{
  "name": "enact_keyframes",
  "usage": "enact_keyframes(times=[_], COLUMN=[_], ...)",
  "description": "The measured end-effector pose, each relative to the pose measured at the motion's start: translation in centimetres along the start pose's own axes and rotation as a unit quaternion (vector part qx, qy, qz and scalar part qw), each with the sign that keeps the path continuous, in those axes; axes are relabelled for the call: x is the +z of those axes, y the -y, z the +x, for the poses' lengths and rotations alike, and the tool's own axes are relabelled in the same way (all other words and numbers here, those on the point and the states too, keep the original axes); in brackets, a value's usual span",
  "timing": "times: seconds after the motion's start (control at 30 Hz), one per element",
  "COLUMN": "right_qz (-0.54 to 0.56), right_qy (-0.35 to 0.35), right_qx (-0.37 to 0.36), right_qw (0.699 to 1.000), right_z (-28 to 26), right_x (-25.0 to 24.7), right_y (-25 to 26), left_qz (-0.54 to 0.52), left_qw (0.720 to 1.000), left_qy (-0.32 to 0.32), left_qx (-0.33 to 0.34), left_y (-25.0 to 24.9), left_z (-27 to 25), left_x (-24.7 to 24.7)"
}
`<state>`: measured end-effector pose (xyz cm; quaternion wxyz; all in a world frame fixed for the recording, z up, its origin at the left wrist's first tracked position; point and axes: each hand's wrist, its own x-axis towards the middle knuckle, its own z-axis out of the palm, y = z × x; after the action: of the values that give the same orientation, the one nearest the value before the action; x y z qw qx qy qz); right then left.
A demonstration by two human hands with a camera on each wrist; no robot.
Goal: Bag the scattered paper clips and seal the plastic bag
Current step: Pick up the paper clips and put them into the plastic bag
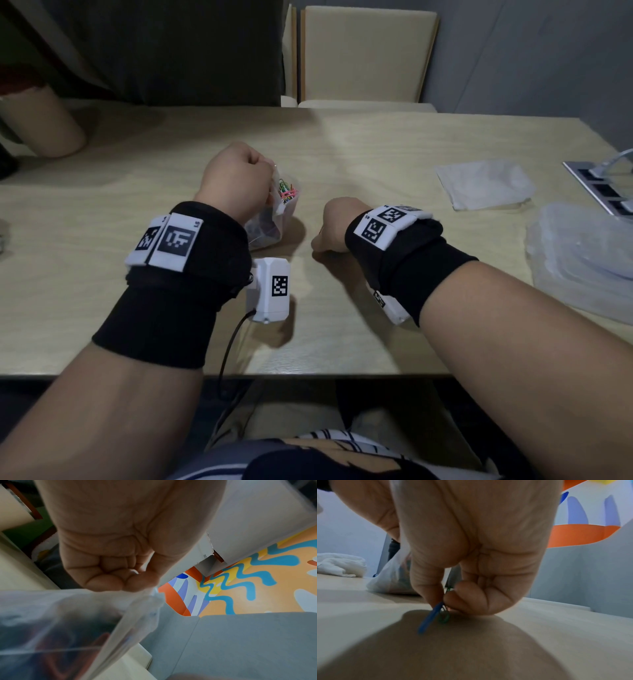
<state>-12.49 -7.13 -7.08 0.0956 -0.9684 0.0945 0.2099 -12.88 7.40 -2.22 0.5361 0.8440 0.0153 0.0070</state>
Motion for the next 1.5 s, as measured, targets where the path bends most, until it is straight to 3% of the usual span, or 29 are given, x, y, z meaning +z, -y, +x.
enact_keyframes(times=[0.13, 0.27, 0.33, 0.4, 0.57, 0.73, 0.8, 0.87, 0.93, 1.0, 1.1, 1.17, 1.23, 1.3, 1.33, 1.4, 1.5], right_qz=[0.110, 0.300, 0.364, 0.378, 0.296, 0.287, 0.198, 0.053, -0.076, -0.162, -0.219, -0.210, -0.174, -0.176, -0.207, -0.187, -0.158], right_qy=[-0.043, -0.098, -0.090, -0.064, -0.075, -0.121, -0.118, -0.052, 0.019, 0.047, -0.017, -0.004, -0.004, -0.033, -0.052, -0.081, -0.067], right_qx=[-0.020, -0.064, -0.077, -0.086, -0.136, -0.149, -0.152, -0.152, -0.168, -0.181, -0.171, -0.120, -0.130, -0.097, -0.099, -0.115, -0.075], right_qw=[0.993, 0.947, 0.924, 0.920, 0.943, 0.939, 0.961, 0.986, 0.983, 0.969, 0.960, 0.970, 0.976, 0.979, 0.972, 0.972, 0.982], right_z=[-3.7, -5.2, -5.5, -5.5, -5.8, -5.5, -5.4, -4.9, -4.8, -4.4, -1.3, 8.0, 11.5, 8.0, 2.9, -0.2, 4.0], right_x=[-2.4, -5.2, -5.9, -6.4, -6.9, -6.6, -6.2, -5.0, -3.5, -2.3, -0.2, 4.3, 5.8, 4.8, 2.4, 1.4, 4.1], right_y=[-0.7, -0.6, 0.0, 0.8, 1.9, 1.0, 0.6, -0.1, -0.6, -0.7, -1.7, -5.5, -6.7, -6.3, -4.2, -3.2, -5.2], left_qz=[0.004, 0.009, 0.015, 0.018, 0.018, 0.012, 0.009, 0.005, -0.005, -0.006, -0.006, -0.007, -0.006, -0.004, -0.002, 0.006, 0.016], left_qw=[1.000, 1.000, 1.000, 1.000, 1.000, 1.000, 1.000, 1.000, 1.000, 1.000, 1.000, 1.000, 1.000, 1.000, 1.000, 1.000, 1.000], left_qy=[0.007, 0.013, 0.016, 0.017, 0.010, 0.008, 0.005, -0.004, -0.011, -0.006, 0.005, 0.004, 0.000, 0.002, 0.004, 0.009, 0.012], left_qx=[-0.003, -0.004, -0.005, -0.008, -0.005, -0.008, -0.010, -0.010, -0.010, -0.010, -0.015, -0.015, -0.014, -0.014, -0.014, -0.011, -0.010], left_y=[-0.2, -0.4, -0.4, -0.3, -0.2, 0.0, 0.1, 0.2, 0.2, 0.2, 0.0, -0.1, -0.2, -0.2, -0.2, -0.1, -0.3], left_z=[0.0, -0.1, 0.0, 0.1, 0.2, 0.2, 0.3, 0.4, 0.4, 0.4, 0.3, 0.3, 0.2, 0.1, 0.1, 0.1, 0.1], left_x=[0.1, 0.2, 0.2, 0.3, 0.1, -0.1, -0.2, -0.2, -0.2, 0.0, 0.2, 0.4, 0.5, 0.6, 0.6, 0.7, 0.9])
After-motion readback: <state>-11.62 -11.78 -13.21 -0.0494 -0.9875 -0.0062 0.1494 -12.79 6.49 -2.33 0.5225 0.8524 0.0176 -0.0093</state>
